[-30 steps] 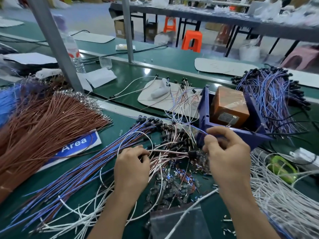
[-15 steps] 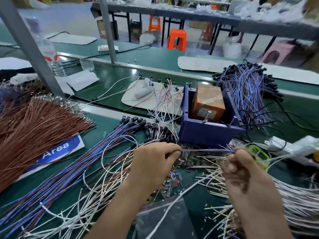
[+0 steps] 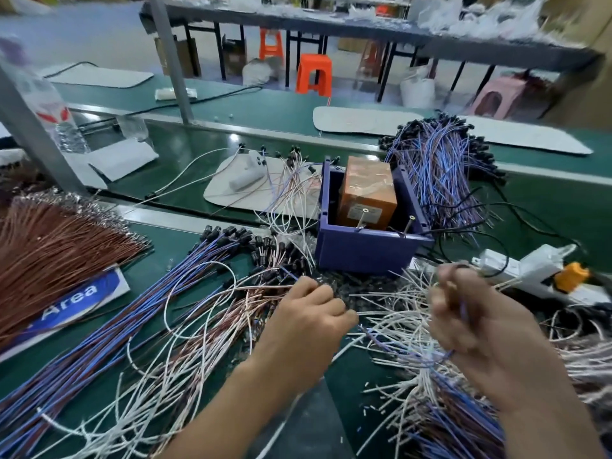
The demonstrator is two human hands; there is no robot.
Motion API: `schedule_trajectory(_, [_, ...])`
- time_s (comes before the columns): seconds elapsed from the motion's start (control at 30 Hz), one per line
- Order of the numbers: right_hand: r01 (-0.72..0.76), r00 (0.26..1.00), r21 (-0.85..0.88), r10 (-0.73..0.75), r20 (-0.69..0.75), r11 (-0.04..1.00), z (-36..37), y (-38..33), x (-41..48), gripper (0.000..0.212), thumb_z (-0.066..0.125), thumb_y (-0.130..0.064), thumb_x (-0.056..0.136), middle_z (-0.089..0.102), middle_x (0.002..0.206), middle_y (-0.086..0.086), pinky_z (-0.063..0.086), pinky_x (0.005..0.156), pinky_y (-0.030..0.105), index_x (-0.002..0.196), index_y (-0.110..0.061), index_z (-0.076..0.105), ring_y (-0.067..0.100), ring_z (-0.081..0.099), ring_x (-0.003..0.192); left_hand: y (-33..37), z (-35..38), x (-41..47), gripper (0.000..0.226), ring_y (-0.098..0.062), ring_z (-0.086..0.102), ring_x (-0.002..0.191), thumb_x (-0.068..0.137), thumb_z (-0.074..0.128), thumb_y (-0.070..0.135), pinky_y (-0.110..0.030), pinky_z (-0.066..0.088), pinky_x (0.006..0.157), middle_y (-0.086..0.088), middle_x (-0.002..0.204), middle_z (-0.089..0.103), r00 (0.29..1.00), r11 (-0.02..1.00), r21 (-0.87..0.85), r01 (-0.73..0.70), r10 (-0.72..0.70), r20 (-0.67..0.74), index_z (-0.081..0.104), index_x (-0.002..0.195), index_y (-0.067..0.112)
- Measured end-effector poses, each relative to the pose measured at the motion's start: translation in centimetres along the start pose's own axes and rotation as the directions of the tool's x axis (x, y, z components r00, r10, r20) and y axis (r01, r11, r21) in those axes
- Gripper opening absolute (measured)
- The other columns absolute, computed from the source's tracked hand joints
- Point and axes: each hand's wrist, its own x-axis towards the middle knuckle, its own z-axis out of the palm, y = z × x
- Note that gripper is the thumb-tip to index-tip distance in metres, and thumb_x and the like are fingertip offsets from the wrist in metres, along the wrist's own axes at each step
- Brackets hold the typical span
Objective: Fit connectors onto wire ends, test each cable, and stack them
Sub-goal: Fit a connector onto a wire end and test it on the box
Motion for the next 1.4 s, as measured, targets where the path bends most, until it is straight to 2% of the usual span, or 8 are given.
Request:
schedule_trajectory(0.13, [-0.006,1.0,-0.738,-0.001,-0.01,0.675,2.1,1.7,0.5,0.012,0.074,-0.008,0.084,0.059,0.06,-0.008,0.032,0.041,0.01,0.086,-0.019,0.078,-0.001,0.043,0.042,1.1,0.5,0.8,0.018,-0.016,0.048,0.069,0.089,0.071,0.011,-0.031,0.038,0.08,0.01,0.067,0.055,0.988,0.996,-0.017,-0.09,0.087,-0.124,0.064,0.079,0.024])
schedule_trajectory(0.27, [-0.037,0.991,-0.679,0.114,0.069,0.733,2.2,2.9,0.2,0.012,0.067,-0.014,0.095,0.043,0.048,-0.013,0.027,0.041,0.015,0.089,-0.006,0.072,0.002,0.033,0.041,1.6,0.9,0.9,0.024,-0.014,0.05,0.06,0.098,0.071,0.025,-0.029,0.04,0.07,0.011,0.062,0.06,0.97,0.982,-0.19,-0.018,-0.029,-0.243,0.069,0.074,0.023])
schedule_trajectory(0.43, [-0.111,0.96,-0.723,0.263,0.1,0.682,1.0,2.4,-1.0,0.018,0.071,-0.027,0.075,0.06,0.06,0.009,0.026,0.048,0.025,0.086,-0.014,0.075,0.016,0.038,0.051,0.7,0.7,0.0,0.021,0.004,0.048,0.062,0.085,0.074,0.051,-0.026,0.04,0.081,0.018,0.069,0.071,0.969,0.865,-0.458,0.204,-0.244,-0.031,0.08,0.079,0.031])
schedule_trajectory(0.7, [-0.106,0.983,-0.705,0.18,0.03,0.702,-2.5,2.1,-1.9,0.028,0.076,-0.036,0.06,0.05,0.063,0.011,0.026,0.051,0.024,0.075,-0.011,0.075,0.019,0.034,0.057,-3.4,-0.3,-1.9,0.012,-0.003,0.055,0.069,0.077,0.082,0.05,-0.024,0.038,0.088,0.026,0.066,0.067,0.901,0.812,-0.405,0.419,-0.428,0.073,0.081,0.081,0.039])
schedule_trajectory(0.97, [-0.105,0.988,-0.982,-0.1,-0.121,0.159,-1.9,1.2,-1.8,0.038,0.072,-0.06,0.049,0.07,0.081,-0.032,0.049,0.063,0.02,0.085,-0.051,0.074,-0.004,0.065,0.066,-1.6,-0.1,-1.5,0.012,-0.011,0.045,0.072,0.081,0.079,0.038,-0.03,0.039,0.078,0.016,0.066,0.054,0.987,0.956,-0.244,0.164,-0.159,0.038,0.078,0.073,0.029])
schedule_trajectory(1.1, [0.017,1.0,-0.977,-0.013,0.015,0.214,1.0,2.3,-1.1,0.039,0.078,-0.056,0.054,0.066,0.09,-0.043,0.042,0.061,0.002,0.093,-0.054,0.073,-0.019,0.061,0.082,0.1,-0.1,-0.1,0.014,-0.011,0.043,0.072,0.088,0.08,0.034,-0.024,0.034,0.078,0.014,0.068,0.053,0.999,0.961,-0.274,0.041,-0.044,-0.007,0.076,0.076,0.029])
schedule_trajectory(1.2, [0.069,0.997,-0.958,0.015,0.076,0.277,2.2,3.7,-0.9,0.008,0.078,-0.028,0.074,0.072,0.071,-0.016,0.045,0.055,0.015,0.079,-0.034,0.076,-0.003,0.06,0.061,0.3,-0.4,0.5,0.009,-0.003,0.042,0.073,0.082,0.081,0.039,-0.025,0.036,0.078,0.018,0.068,0.057,0.984,0.888,-0.428,0.168,-0.18,0.014,0.08,0.078,0.03])
schedule_trajectory(1.4, [0.002,1.0,-0.755,0.008,0.009,0.656,1.3,4.1,-1.3,0.02,0.08,-0.029,0.081,0.064,0.056,0.007,0.04,0.058,0.037,0.07,-0.013,0.074,0.02,0.05,0.058,-2.3,-1.2,-0.5,0.007,-0.01,0.052,0.075,0.074,0.089,0.034,-0.013,0.038,0.073,0.017,0.068,0.061,0.902,0.699,-0.584,0.413,-0.403,0.156,0.082,0.077,0.033])
